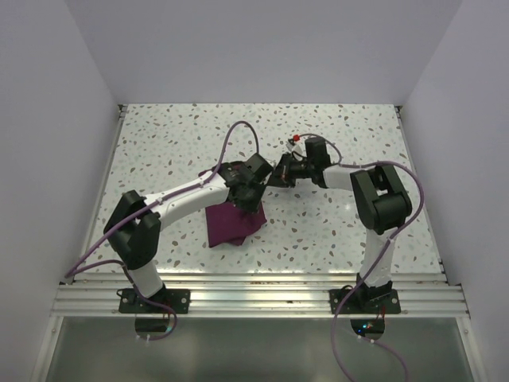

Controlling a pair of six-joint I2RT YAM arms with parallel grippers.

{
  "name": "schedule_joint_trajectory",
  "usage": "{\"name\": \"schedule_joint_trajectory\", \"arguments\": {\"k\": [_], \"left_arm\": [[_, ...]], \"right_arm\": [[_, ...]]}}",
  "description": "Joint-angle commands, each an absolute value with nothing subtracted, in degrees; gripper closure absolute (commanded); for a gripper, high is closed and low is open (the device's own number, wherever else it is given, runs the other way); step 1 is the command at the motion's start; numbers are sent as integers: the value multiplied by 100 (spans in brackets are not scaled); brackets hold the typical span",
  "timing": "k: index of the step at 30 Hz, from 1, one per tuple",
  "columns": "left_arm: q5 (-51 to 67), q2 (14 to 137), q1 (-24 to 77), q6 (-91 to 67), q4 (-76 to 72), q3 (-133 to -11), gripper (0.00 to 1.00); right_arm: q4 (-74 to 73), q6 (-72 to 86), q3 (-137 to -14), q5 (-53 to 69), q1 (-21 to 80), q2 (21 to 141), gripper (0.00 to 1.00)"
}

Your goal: Prepare the surgical pack

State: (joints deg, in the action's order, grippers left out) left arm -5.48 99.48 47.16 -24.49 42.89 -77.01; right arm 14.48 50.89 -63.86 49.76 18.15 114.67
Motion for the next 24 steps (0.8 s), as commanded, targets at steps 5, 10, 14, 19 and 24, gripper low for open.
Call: {"name": "schedule_joint_trajectory", "arguments": {"k": [5, 10, 14, 19, 24], "left_arm": [[-483, 9615, 4641, -2505, 4131, -7769, 100], [-431, 9685, 4641, -2522, 4113, -7805, 100], [-343, 9764, 4641, -2540, 4052, -7814, 100], [-238, 9809, 4641, -2575, 3964, -7709, 100], [-150, 9555, 4632, -2663, 3859, -7401, 73]], "right_arm": [[1133, 4763, -6513, 5098, 2504, 11522, 100], [2186, 5552, -6434, 5247, 3049, 11830, 100], [2724, 5906, -6285, 5221, 3067, 12163, 100], [3409, 6371, -5846, 5168, 2769, 12218, 100], [2098, 5794, -5713, 5168, 1944, 11664, 100]]}}
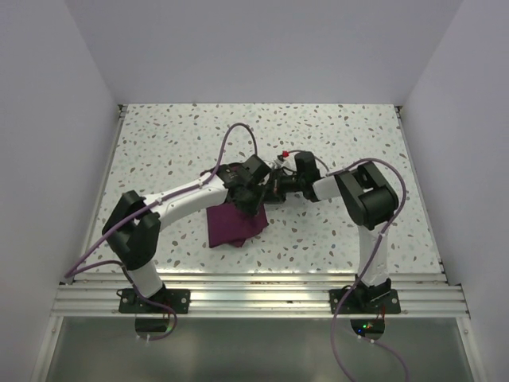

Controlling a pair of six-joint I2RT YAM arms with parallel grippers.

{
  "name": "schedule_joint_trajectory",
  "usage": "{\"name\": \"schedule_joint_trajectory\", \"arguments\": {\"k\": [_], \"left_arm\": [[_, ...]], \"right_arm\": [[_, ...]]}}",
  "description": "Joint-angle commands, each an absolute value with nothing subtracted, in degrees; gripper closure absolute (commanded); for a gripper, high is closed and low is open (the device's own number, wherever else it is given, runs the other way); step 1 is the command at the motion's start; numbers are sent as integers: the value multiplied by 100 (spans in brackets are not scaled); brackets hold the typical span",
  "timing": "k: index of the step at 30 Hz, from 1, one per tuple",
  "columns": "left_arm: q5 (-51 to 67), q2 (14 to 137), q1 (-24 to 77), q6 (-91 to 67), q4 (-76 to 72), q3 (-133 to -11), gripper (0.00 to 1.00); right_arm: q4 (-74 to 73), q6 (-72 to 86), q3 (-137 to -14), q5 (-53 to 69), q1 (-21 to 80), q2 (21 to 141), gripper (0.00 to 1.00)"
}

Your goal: Prepare the surgical pack

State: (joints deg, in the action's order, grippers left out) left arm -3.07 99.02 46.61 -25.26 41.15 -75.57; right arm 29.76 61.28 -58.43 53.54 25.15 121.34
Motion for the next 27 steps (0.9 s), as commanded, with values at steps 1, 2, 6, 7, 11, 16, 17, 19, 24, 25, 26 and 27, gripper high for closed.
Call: {"name": "schedule_joint_trajectory", "arguments": {"k": [1, 2, 6, 7, 11, 16, 17, 19, 24, 25, 26, 27], "left_arm": [[-167, 9484, 4623, -2689, 3850, -7270, 62], [-150, 9396, 4571, -2707, 3824, -7199, 54], [-44, 8844, 4263, -2742, 3805, -7110, 39], [-27, 8764, 4202, -2725, 3806, -7180, 39], [130, 8604, 3623, -2593, 3797, -7558, 46], [903, 9236, 3129, -2373, 3569, -8295, 63], [1097, 9394, 3016, -2347, 3525, -8384, 67], [1527, 9886, 2945, -2303, 3437, -8655, 78], [2354, 10878, 2865, -2338, 3147, -9148, 95], [2425, 10994, 2857, -2355, 3112, -9167, 96], [2504, 11091, 2856, -2390, 2972, -9150, 97], [2592, 11283, 2856, -2425, 2945, -9132, 97]], "right_arm": [[1787, 5409, -5774, 5107, 1838, 11524, 100], [1419, 5170, -5835, 5028, 1689, 11279, 100], [-192, 4246, -6205, 4799, 1652, 10750, 100], [-202, 4219, -6205, 4808, 1652, 10671, 100], [-351, 4166, -6328, 4948, 1670, 10415, 98], [-835, 3744, -6635, 5273, 1951, 10327, 88], [-826, 3753, -6671, 5317, 2108, 10327, 88], [-817, 3701, -6758, 5413, 2302, 10353, 89], [-319, 4067, -6593, 5379, 2733, 10502, 93], [-108, 4182, -6383, 5422, 2733, 10538, 94], [121, 4236, -6294, 5414, 2742, 10616, 96], [167, 4219, -6223, 5388, 2733, 10661, 96]]}}
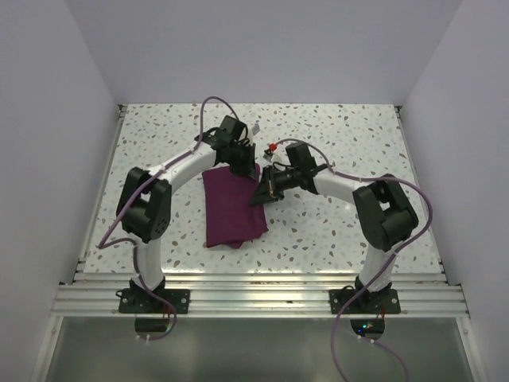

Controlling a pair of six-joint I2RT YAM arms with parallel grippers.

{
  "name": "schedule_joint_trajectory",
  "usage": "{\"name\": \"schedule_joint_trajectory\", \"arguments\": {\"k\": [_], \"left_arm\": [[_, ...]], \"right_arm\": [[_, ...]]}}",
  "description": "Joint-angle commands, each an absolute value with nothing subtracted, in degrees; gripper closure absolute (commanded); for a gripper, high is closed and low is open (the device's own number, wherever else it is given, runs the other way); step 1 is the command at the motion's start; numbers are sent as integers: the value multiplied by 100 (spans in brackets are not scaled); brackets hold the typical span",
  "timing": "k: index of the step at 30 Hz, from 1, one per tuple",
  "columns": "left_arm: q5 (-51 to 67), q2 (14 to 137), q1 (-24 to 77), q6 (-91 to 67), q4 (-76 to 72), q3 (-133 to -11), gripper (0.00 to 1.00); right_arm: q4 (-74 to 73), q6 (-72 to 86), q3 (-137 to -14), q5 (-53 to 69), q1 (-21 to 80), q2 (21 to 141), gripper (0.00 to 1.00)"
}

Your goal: Prepare the surgical pack

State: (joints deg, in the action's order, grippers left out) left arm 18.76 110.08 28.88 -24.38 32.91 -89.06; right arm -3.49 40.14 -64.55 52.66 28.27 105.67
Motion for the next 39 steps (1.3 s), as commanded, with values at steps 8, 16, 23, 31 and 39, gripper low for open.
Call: {"name": "schedule_joint_trajectory", "arguments": {"k": [8, 16, 23, 31, 39], "left_arm": [[2707, 11926, 2813, -2382, 2725, -8983, 100], [2505, 12120, 2698, -2294, 2918, -9351, 100], [2452, 11803, 2663, -2452, 3015, -9667, 98], [2443, 12664, 2567, -2549, 3269, -10344, 97], [2408, 13684, 2452, -2452, 3700, -11248, 97]], "right_arm": [[781, 4113, -4905, 5221, 2716, 11012, 99], [1012, 4263, -4526, 5300, 2707, 10786, 99], [-612, 3648, -5343, 5291, 2707, 9792, 98], [-528, 3717, -5696, 5449, 2716, 10107, 98], [492, 3841, -4467, 5555, 2742, 10722, 99]]}}
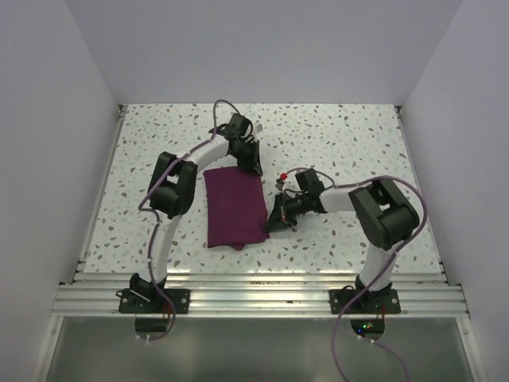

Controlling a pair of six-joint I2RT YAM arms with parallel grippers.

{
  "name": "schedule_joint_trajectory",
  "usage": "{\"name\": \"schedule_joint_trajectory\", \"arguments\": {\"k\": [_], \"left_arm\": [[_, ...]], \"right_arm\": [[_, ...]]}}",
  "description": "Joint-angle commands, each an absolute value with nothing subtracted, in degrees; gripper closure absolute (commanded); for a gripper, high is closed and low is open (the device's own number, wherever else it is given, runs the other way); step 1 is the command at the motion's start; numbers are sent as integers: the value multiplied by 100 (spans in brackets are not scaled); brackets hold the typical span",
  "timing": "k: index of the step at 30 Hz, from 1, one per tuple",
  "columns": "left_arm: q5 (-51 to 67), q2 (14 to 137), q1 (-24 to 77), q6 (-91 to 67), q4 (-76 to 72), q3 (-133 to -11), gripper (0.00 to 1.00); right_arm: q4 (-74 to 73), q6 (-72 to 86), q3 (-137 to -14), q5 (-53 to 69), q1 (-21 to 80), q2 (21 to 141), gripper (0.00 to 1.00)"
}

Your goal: Prepare the surgical pack

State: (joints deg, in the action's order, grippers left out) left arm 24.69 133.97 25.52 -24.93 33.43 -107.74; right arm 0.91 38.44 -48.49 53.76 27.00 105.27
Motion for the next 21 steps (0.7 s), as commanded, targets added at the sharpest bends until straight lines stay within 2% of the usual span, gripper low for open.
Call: {"name": "schedule_joint_trajectory", "arguments": {"k": [1, 8, 9, 10, 12, 13, 16, 20, 21], "left_arm": [[2417, 13745, 2435, -2435, 3752, -11320, 98], [2434, 13791, 2294, -2373, 4086, -11900, 95], [2356, 13694, 2285, -2373, 4113, -12031, 92], [2321, 13441, 2276, -2399, 4174, -12067, 82], [2189, 13080, 2276, -2452, 4201, -12006, 75], [2093, 12878, 2276, -2470, 4192, -11928, 65], [1724, 11659, 2268, -2514, 4078, -11383, 50], [820, 10619, 2206, -2697, 4481, -10401, 47], [252, 10434, 2180, -2759, 4648, -10223, 47]], "right_arm": [[553, 3823, -4369, 5537, 2733, 10749, 99], [379, 3718, -4236, 5520, 2733, 10504, 99], [239, 3657, -4367, 5493, 2733, 10390, 99], [-163, 3595, -4464, 5415, 2742, 10197, 99], [-561, 3376, -4788, 5292, 2733, 9977, 99], [-1032, 3288, -4903, 5187, 2733, 9880, 99], [-1938, 2893, -5404, 4721, 2733, 9537, 99], [-2881, 2340, -6028, 4062, 2725, 9422, 97], [-3022, 2242, -6282, 3869, 2725, 9500, 97]]}}
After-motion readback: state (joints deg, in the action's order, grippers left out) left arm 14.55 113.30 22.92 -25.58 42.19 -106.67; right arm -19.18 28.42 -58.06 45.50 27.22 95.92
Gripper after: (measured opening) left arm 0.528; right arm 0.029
